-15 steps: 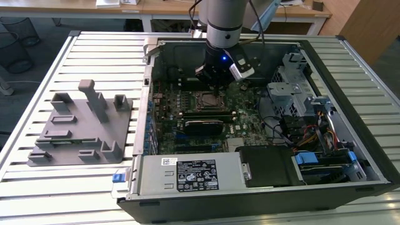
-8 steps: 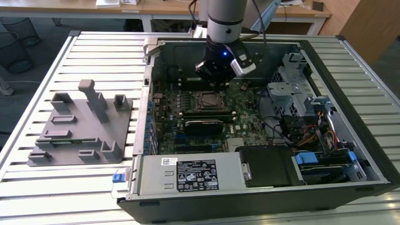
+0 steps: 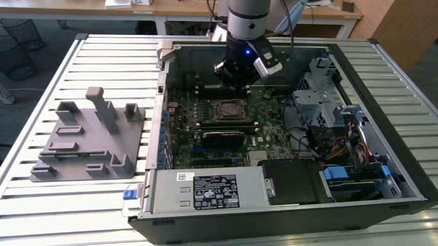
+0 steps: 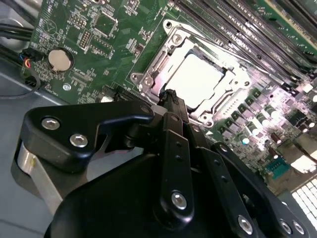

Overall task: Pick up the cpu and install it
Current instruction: 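Install the second cpu locking lever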

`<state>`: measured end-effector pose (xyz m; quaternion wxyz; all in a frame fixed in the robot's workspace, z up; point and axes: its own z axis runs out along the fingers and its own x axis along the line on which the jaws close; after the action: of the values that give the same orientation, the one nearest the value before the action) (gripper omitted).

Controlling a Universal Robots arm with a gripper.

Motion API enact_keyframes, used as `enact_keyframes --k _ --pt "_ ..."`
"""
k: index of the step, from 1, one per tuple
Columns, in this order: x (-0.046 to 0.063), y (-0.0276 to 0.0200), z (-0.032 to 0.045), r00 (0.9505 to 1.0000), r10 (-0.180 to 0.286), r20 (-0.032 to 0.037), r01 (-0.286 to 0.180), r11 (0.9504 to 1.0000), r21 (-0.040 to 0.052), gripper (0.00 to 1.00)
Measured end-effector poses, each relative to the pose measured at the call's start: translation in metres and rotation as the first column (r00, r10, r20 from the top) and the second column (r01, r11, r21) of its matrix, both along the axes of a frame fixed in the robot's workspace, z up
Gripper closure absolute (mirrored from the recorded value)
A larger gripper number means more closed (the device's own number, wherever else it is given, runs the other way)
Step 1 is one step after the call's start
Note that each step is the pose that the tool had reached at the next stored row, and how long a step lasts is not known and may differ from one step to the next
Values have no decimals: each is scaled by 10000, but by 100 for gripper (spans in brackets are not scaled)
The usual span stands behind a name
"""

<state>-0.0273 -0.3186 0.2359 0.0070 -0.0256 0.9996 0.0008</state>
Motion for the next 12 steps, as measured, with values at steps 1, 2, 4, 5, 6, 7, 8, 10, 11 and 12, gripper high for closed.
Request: enact_keyframes --k 1,2,4,5,6,7,8,10,11,12 --pt "-1 -14 0 10000 -2 0 2 10000 0 89" --pt "-1 -38 0 10000 -3 -1 3 10000 -2 89" --pt "-1 -87 0 10000 -3 0 3 10000 -1 89" --pt "-1 -107 0 10000 -2 -1 2 10000 -1 89" --pt "-1 -125 -1 10000 -3 -1 3 10000 -1 89" --pt "-1 -142 -1 10000 -2 0 2 10000 0 89" --pt "-1 -160 -1 10000 -2 -1 2 10000 -1 89" --pt "-1 -196 0 10000 -3 -1 3 10000 -2 89" --pt "-1 -207 -1 10000 -2 -1 2 10000 -1 89" --pt "-1 -209 -1 10000 -2 0 2 10000 0 89"
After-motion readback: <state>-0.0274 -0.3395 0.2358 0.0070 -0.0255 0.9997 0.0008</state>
